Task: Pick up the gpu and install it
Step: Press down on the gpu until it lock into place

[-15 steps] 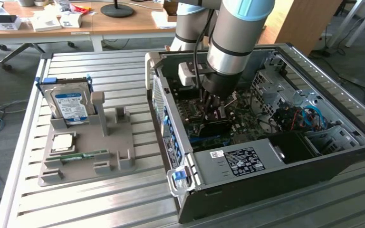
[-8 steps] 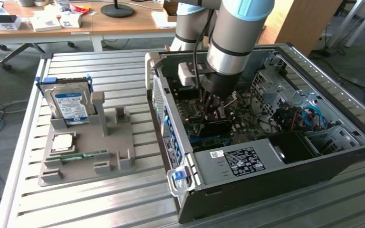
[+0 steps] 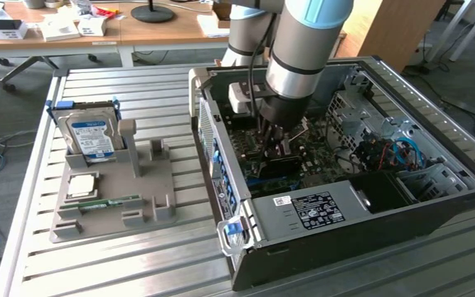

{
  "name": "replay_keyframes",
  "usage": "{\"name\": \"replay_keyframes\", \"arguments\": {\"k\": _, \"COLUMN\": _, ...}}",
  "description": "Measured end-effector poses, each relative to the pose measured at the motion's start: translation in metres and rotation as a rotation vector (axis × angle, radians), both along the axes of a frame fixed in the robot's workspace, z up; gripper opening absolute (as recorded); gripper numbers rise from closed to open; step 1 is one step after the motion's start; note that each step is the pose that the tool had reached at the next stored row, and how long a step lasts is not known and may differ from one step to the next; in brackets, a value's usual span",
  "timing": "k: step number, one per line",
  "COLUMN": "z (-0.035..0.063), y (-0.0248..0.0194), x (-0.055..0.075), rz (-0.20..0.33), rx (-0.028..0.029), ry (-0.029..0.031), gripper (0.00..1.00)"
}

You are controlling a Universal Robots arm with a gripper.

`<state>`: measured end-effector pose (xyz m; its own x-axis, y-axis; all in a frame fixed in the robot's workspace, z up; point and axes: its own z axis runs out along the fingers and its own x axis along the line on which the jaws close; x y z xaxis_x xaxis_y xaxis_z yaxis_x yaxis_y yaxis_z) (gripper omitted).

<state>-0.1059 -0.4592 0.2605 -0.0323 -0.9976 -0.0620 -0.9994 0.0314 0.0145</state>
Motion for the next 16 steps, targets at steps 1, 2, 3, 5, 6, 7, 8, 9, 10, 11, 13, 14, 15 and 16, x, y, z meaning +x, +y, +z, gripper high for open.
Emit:
{"name": "replay_keyframes", "arguments": {"k": 1, "z": -0.0001, "y": -0.0001, "x": -0.0005, "rz": 0.000, "rx": 0.0001, "ry": -0.0003, "gripper": 0.11}}
{"name": "replay_keyframes", "arguments": {"k": 2, "z": -0.0003, "y": -0.0001, "x": -0.0011, "rz": 0.000, "rx": 0.0006, "ry": -0.0007, "gripper": 0.11}}
{"name": "replay_keyframes", "arguments": {"k": 3, "z": -0.0003, "y": 0.0000, "x": -0.0015, "rz": 0.000, "rx": 0.0007, "ry": -0.0007, "gripper": 0.11}}
{"name": "replay_keyframes", "arguments": {"k": 5, "z": -0.0004, "y": -0.0001, "x": -0.0015, "rz": 0.000, "rx": 0.0011, "ry": -0.0009, "gripper": 0.11}}
{"name": "replay_keyframes", "arguments": {"k": 6, "z": -0.0005, "y": -0.0001, "x": -0.0015, "rz": 0.000, "rx": 0.0011, "ry": -0.0010, "gripper": 0.11}}
{"name": "replay_keyframes", "arguments": {"k": 7, "z": -0.0005, "y": -0.0001, "x": -0.0015, "rz": 0.000, "rx": 0.0011, "ry": -0.0011, "gripper": 0.11}}
{"name": "replay_keyframes", "arguments": {"k": 8, "z": -0.0005, "y": 0.0000, "x": -0.0015, "rz": 0.000, "rx": 0.0011, "ry": -0.0010, "gripper": 0.11}}
{"name": "replay_keyframes", "arguments": {"k": 9, "z": -0.0005, "y": 0.0000, "x": -0.0016, "rz": 0.000, "rx": 0.0011, "ry": -0.0011, "gripper": 0.11}}
{"name": "replay_keyframes", "arguments": {"k": 10, "z": -0.0005, "y": 0.0000, "x": -0.0016, "rz": 0.000, "rx": 0.0011, "ry": -0.0011, "gripper": 0.11}}
{"name": "replay_keyframes", "arguments": {"k": 11, "z": -0.0005, "y": 0.0000, "x": -0.0015, "rz": 0.000, "rx": 0.0012, "ry": -0.0011, "gripper": 0.11}}
{"name": "replay_keyframes", "arguments": {"k": 13, "z": -0.0009, "y": -0.0001, "x": -0.0016, "rz": 0.000, "rx": 0.0006, "ry": -0.0008, "gripper": 0.11}}
{"name": "replay_keyframes", "arguments": {"k": 14, "z": -0.0009, "y": -0.0001, "x": -0.0016, "rz": 0.000, "rx": 0.0006, "ry": -0.0008, "gripper": 0.11}}
{"name": "replay_keyframes", "arguments": {"k": 15, "z": -0.0009, "y": -0.0001, "x": -0.0016, "rz": 0.000, "rx": 0.0006, "ry": -0.0008, "gripper": 0.11}}
{"name": "replay_keyframes", "arguments": {"k": 16, "z": -0.0010, "y": -0.0001, "x": -0.0016, "rz": 0.000, "rx": 0.0009, "ry": -0.0009, "gripper": 0.11}}
